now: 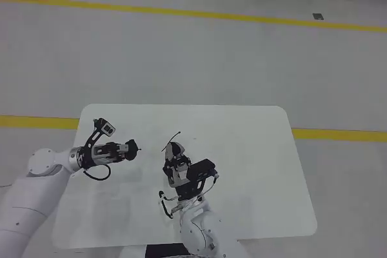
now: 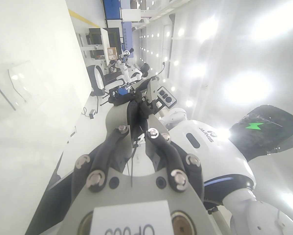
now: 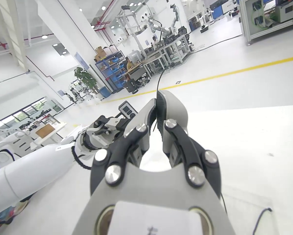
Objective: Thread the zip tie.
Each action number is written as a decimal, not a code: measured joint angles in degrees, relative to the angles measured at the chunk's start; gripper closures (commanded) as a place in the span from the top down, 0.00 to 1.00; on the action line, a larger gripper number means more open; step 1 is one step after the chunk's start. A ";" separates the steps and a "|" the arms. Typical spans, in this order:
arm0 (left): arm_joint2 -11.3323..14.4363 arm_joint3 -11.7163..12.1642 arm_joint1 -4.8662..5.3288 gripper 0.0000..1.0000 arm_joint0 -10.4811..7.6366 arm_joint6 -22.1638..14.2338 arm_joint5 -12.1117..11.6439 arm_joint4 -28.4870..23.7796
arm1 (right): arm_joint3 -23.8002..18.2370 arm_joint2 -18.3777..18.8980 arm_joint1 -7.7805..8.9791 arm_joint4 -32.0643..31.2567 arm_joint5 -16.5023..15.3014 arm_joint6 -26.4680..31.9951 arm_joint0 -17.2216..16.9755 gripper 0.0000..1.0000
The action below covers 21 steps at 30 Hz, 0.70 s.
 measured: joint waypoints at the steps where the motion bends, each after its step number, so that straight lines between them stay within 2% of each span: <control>1: 0.00 0.00 0.00 0.00 0.00 0.00 0.00 0.00 | 0.00 0.00 0.00 0.00 0.00 0.00 0.00 0.00; 12: 0.00 0.00 0.00 0.00 0.00 0.00 0.00 0.00 | 0.34 -0.15 0.00 0.39 0.17 -0.45 0.54 0.00; 15: 0.00 0.00 0.00 0.00 0.00 0.00 0.00 0.00 | 1.79 -1.25 -0.12 1.43 1.72 -2.36 1.74 0.00; 21: 0.00 0.00 0.00 0.00 0.00 0.00 0.00 0.00 | 5.18 -5.03 0.11 1.45 7.79 -5.03 5.43 0.00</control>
